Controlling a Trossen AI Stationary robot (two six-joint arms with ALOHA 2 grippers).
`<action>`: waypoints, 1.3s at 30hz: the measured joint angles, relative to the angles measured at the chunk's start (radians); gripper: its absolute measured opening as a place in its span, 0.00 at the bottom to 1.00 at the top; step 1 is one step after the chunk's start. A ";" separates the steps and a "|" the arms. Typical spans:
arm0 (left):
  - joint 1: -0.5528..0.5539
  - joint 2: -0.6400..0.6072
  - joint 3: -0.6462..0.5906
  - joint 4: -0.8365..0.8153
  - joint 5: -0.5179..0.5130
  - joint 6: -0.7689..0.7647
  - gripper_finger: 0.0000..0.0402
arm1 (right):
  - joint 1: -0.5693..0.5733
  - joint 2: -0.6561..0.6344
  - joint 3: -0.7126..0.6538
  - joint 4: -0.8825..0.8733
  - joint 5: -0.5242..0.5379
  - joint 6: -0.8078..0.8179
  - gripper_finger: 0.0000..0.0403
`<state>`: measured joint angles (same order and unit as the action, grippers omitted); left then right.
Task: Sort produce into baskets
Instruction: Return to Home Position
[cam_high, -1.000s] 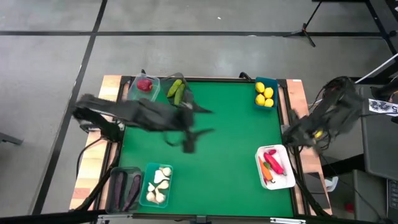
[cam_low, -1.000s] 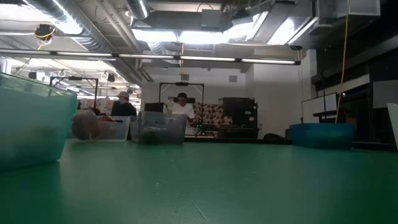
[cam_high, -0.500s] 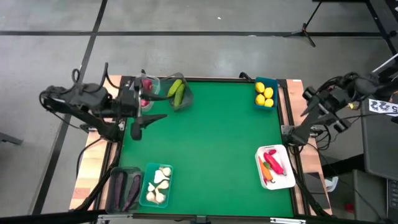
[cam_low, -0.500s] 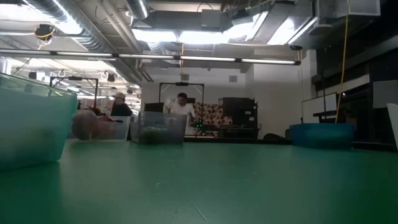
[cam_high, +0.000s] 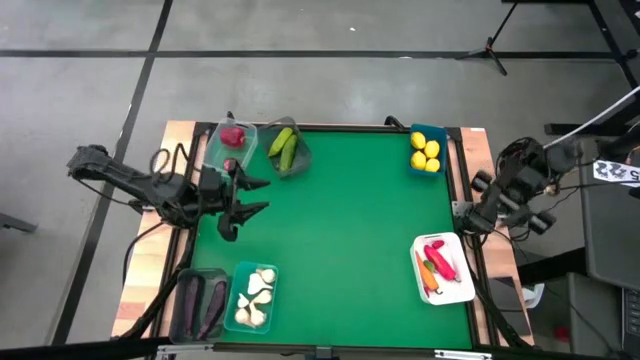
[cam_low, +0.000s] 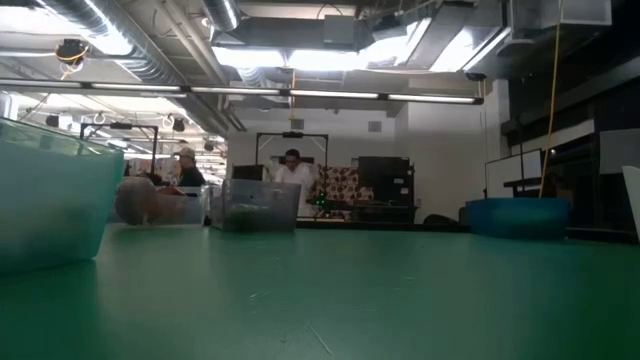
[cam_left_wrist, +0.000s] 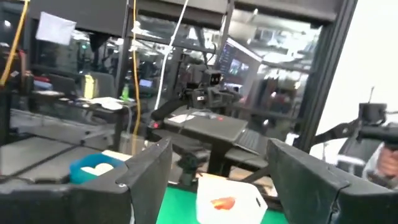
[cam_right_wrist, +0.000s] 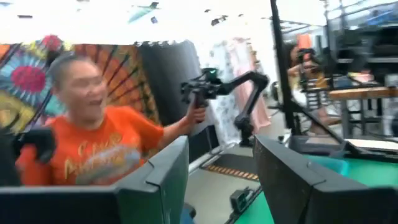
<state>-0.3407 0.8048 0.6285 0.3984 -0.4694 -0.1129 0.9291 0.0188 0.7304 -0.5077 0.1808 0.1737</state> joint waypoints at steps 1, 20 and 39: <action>-0.005 -0.002 -0.041 0.049 0.000 -0.012 0.64 | 0.000 -0.006 -0.021 0.009 -0.013 -0.008 0.45; -0.129 0.021 -0.395 0.513 -0.014 -0.047 0.64 | 0.000 -0.015 -0.385 0.323 -0.008 0.037 0.45; -0.168 -0.804 -0.620 0.209 -0.036 0.026 0.64 | 0.000 -0.015 -0.140 0.027 0.016 -0.024 0.45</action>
<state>-0.5086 0.0011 0.0082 0.6074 -0.5053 -0.0867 0.9291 0.0040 0.5907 -0.4805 0.1973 0.1494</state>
